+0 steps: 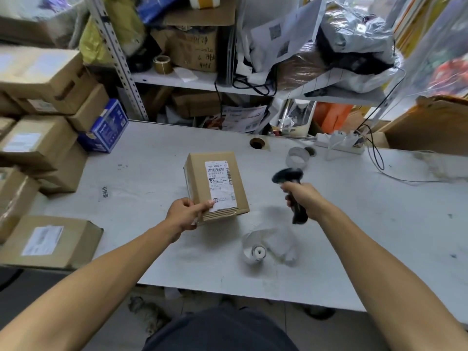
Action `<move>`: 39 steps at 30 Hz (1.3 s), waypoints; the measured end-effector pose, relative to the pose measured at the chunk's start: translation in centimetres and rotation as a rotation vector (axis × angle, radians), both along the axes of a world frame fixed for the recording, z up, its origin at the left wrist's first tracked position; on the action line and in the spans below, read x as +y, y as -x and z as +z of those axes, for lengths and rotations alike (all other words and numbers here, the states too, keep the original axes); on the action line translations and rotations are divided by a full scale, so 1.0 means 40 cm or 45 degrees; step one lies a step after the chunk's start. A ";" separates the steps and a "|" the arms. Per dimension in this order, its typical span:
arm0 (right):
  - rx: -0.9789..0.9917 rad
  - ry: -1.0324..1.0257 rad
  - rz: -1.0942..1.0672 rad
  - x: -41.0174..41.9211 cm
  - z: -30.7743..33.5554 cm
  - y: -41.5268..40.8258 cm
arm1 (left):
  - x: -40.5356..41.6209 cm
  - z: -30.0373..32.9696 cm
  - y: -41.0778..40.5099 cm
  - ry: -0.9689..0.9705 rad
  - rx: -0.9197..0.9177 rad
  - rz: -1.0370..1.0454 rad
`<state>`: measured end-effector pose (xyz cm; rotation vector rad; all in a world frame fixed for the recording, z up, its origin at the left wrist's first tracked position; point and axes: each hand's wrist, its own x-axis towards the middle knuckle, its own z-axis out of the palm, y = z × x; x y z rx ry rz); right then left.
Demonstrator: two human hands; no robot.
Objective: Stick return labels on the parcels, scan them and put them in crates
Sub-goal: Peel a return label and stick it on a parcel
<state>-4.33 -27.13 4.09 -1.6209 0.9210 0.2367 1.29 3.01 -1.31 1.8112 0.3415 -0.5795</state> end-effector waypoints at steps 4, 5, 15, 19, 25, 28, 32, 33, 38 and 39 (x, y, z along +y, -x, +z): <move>-0.092 -0.061 0.392 0.067 0.176 -0.041 | -0.005 0.001 -0.006 -0.022 0.013 -0.004; -0.103 -0.068 0.433 0.081 0.206 -0.046 | -0.006 0.002 -0.006 -0.034 0.016 -0.011; -0.126 -0.063 0.501 0.139 0.281 -0.077 | 0.001 -0.002 -0.009 -0.035 0.052 -0.011; -0.131 -0.070 0.510 0.144 0.278 -0.077 | 0.005 -0.004 -0.014 -0.025 0.071 -0.012; -0.106 -0.091 0.516 0.142 0.277 -0.070 | 0.001 -0.006 -0.015 -0.035 0.076 -0.008; -0.118 -0.096 0.512 0.138 0.279 -0.066 | 0.002 -0.006 -0.013 -0.039 0.074 -0.005; -0.127 -0.091 0.515 0.128 0.276 -0.061 | 0.001 -0.003 -0.011 -0.031 0.092 0.000; -0.121 -0.074 0.512 0.124 0.270 -0.059 | 0.001 -0.002 -0.011 -0.028 0.101 0.009; -0.043 0.115 0.412 0.074 0.146 -0.021 | 0.006 -0.023 -0.006 -0.056 0.076 0.099; -0.018 0.136 0.369 0.056 0.103 -0.004 | 0.009 -0.033 -0.002 -0.059 0.056 0.121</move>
